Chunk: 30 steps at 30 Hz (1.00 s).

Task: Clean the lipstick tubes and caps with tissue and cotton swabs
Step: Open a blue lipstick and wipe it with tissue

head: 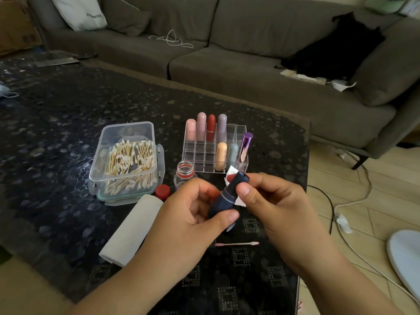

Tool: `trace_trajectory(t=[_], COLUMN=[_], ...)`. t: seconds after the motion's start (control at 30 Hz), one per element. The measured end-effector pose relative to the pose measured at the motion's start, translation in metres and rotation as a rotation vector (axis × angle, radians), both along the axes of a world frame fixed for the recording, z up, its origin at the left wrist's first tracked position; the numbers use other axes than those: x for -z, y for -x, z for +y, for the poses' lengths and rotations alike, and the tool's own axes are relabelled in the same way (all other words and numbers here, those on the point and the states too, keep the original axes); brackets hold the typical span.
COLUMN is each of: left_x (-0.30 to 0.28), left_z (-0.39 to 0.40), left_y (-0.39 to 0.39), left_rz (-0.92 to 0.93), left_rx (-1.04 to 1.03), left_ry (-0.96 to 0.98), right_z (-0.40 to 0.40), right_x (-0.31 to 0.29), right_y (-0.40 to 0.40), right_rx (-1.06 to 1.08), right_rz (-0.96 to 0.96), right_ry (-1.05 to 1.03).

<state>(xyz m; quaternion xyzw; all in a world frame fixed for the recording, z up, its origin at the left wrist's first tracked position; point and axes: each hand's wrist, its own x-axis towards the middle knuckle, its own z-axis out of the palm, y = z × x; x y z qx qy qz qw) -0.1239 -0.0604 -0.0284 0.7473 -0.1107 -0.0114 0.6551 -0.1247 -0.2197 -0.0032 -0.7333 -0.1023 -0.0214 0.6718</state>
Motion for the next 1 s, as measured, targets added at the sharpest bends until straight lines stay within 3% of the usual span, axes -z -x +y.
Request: trace_trajectory(t=[0.2,0.43,0.53,0.77,1.0], left_x=[-0.0008,-0.0084,-0.0084,-0.0052,-0.0007], left_z=[0.0003,0.0001,-0.0001,0.0056,-0.0005], left_y=[0.0022,0.0026,0.0029,-0.0039,-0.0034], left_rz=[0.154,0.249,0.344,0.578,0.487], left_rx=[0.176,0.243,0.304,0.678,0.515], left_ry=[0.147,0.277,0.418,0.717,0.648], right_z=[-0.0028,-0.0022,-0.0011,-0.0014,-0.0039], right_x=[0.0044,0.0085,0.0078,0.0034,0.0053], right_y=[-0.003,-0.0067,-0.007,-0.0047,-0.0059], right_rx=[0.036,-0.065,-0.095,-0.187,-0.12], right_rz=[-0.002,0.005,0.019,-0.005,-0.02], right_ry=[-0.146,-0.25,-0.306,-0.341,-0.269])
